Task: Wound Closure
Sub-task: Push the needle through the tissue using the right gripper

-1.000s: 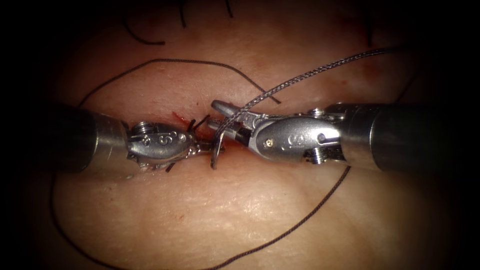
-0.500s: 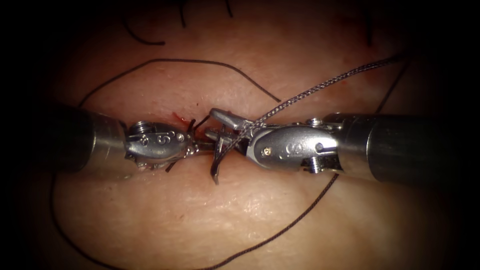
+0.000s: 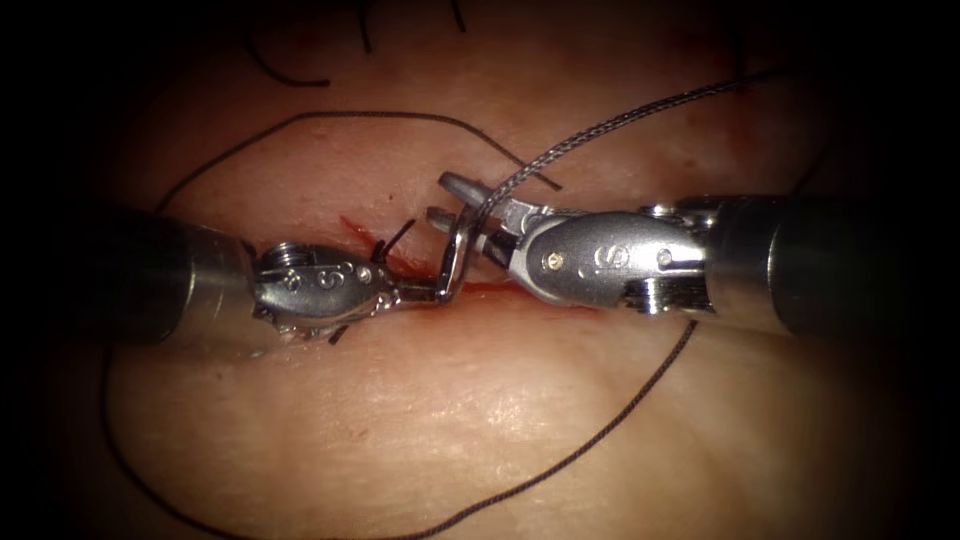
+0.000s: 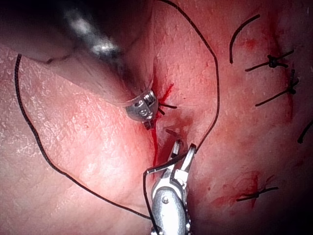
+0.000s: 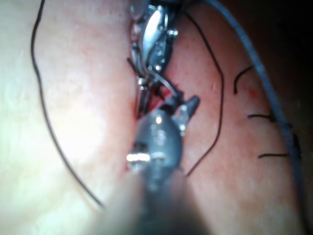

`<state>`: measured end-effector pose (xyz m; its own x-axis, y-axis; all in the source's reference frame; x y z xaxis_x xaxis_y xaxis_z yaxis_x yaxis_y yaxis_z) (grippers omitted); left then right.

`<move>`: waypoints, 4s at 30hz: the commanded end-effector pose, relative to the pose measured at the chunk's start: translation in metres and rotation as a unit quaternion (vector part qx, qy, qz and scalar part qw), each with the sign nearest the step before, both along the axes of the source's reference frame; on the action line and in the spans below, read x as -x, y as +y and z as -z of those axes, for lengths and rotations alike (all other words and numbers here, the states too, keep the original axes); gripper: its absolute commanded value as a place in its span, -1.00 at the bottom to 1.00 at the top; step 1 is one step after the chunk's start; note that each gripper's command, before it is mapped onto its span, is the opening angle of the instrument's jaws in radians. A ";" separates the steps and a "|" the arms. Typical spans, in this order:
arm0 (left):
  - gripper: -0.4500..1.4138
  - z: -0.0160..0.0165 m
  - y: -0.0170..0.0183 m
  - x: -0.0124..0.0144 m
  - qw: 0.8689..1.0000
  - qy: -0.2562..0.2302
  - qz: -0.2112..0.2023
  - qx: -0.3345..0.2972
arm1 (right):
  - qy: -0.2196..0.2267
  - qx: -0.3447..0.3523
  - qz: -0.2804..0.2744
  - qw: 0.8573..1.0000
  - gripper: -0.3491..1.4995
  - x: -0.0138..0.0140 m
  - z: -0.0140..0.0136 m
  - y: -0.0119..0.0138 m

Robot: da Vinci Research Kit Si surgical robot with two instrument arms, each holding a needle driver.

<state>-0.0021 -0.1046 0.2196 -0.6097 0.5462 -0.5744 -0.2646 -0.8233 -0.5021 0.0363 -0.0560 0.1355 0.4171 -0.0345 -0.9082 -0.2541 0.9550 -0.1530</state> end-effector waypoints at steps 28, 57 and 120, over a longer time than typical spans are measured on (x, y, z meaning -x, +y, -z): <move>-0.58 -0.0017 -0.0031 0.0013 1.000 0.004 -0.014 -0.015 | 0.021 -0.121 -0.106 0.987 -1.00 0.0017 -0.0021 0.0025; -0.58 -0.0056 -0.0079 -0.0016 0.997 0.014 -0.038 -0.069 | 0.057 -0.245 -0.131 0.959 -1.00 0.0017 -0.0040 0.0049; -0.64 -0.0049 -0.0077 -0.0034 0.997 0.018 -0.039 -0.069 | 0.036 -0.570 -0.187 0.799 -1.00 -0.0006 -0.0060 0.0001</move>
<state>0.0018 -0.1114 0.2240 -0.6713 0.5684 -0.4757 -0.2239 -0.7673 -0.6009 0.0361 -0.0559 0.1410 0.1529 0.9483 -0.2782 -0.5314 0.3162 0.7859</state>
